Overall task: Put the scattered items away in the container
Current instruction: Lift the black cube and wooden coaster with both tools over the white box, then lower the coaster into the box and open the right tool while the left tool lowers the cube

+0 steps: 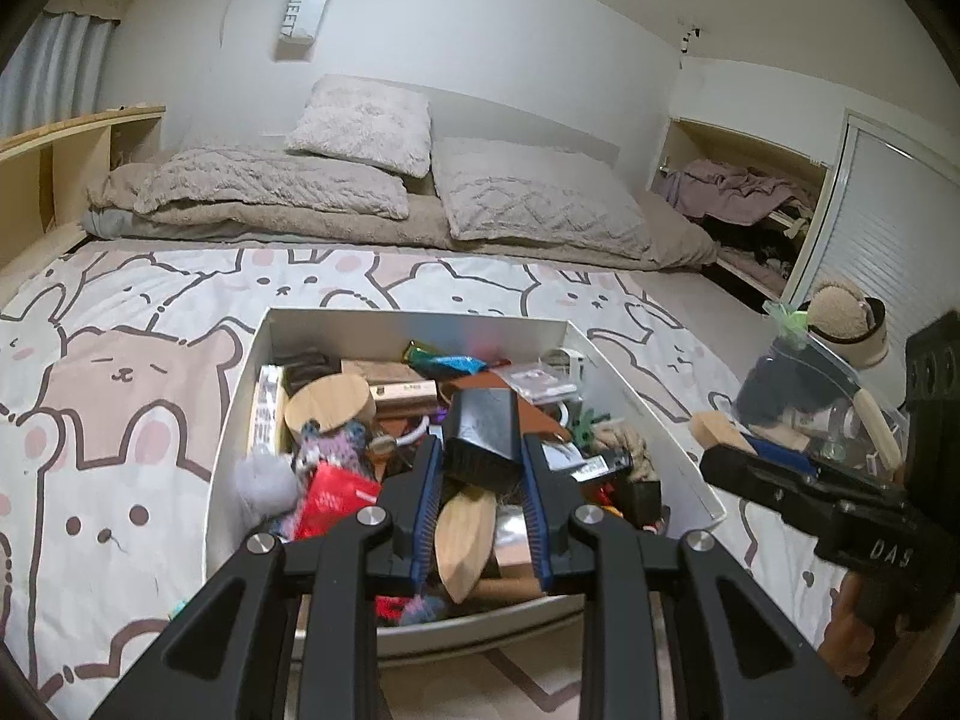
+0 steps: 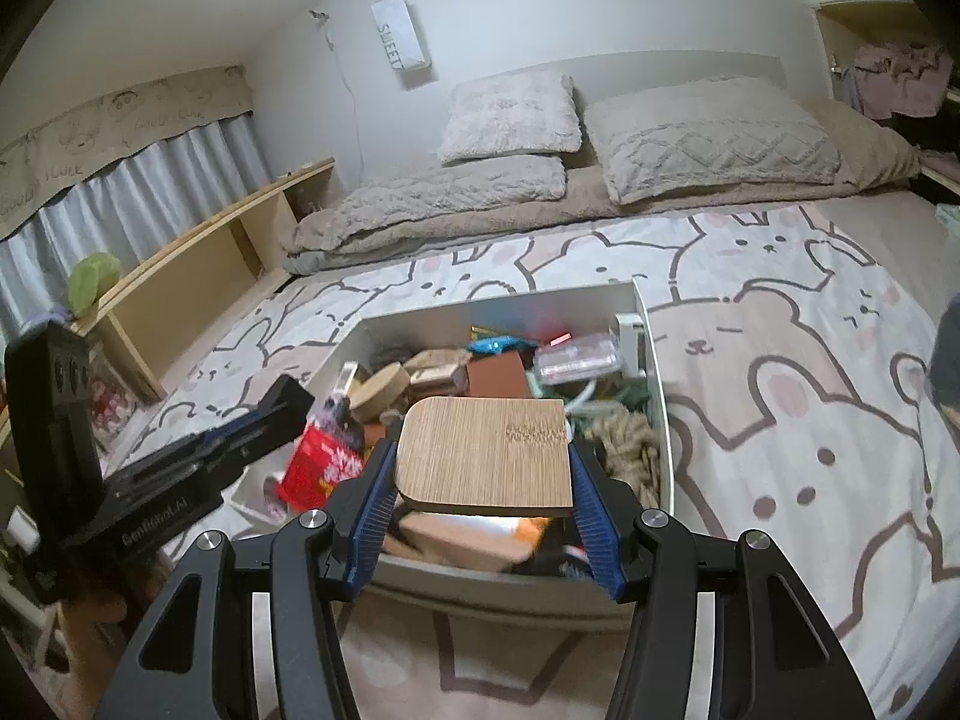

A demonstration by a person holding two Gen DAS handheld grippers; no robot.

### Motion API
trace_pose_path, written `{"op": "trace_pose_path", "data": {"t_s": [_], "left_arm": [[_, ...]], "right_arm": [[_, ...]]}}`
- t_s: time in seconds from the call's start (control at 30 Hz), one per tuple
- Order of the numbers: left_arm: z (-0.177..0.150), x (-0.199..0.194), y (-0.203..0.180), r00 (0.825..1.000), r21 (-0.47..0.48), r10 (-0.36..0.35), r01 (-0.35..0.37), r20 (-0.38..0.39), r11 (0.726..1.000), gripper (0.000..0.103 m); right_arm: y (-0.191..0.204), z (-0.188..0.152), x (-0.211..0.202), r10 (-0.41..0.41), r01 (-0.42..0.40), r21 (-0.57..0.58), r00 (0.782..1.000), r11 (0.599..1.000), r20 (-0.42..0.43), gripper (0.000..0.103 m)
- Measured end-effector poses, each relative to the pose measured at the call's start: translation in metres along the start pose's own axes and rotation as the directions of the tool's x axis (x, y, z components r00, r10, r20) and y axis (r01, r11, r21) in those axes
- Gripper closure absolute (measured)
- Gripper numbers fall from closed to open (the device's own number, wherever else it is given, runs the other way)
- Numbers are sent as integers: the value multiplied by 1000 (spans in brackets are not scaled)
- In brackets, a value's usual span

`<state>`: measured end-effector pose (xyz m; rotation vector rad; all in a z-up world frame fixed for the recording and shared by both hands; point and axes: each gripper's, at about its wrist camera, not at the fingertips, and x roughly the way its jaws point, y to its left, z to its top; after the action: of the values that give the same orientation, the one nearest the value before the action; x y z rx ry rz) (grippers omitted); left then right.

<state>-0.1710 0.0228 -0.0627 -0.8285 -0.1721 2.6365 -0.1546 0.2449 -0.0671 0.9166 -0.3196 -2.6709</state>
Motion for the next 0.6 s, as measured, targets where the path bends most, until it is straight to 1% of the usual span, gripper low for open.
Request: {"op": "trace_pose_path", "data": {"t_s": [0.17, 0.4, 0.47, 0.6], "left_arm": [[6, 3, 7, 1000, 2, 2, -2, 14, 1000, 77], [9, 11, 18, 1000, -13, 2, -2, 19, 1000, 77], [9, 14, 22, 1000, -21, -2, 3, 18, 1000, 77], [9, 18, 28, 1000, -36, -14, 15, 18, 999, 77]], "right_arm": [[0, 19, 11, 11, -11, 18, 1000, 1000, -7, 46], [-6, 52, 38, 2, 1, 57, 999, 998, -45, 46], [-8, 61, 47, -8, 11, 59, 998, 998, -61, 46], [-11, 75, 70, -53, 59, 50, 993, 997, -106, 46]]}}
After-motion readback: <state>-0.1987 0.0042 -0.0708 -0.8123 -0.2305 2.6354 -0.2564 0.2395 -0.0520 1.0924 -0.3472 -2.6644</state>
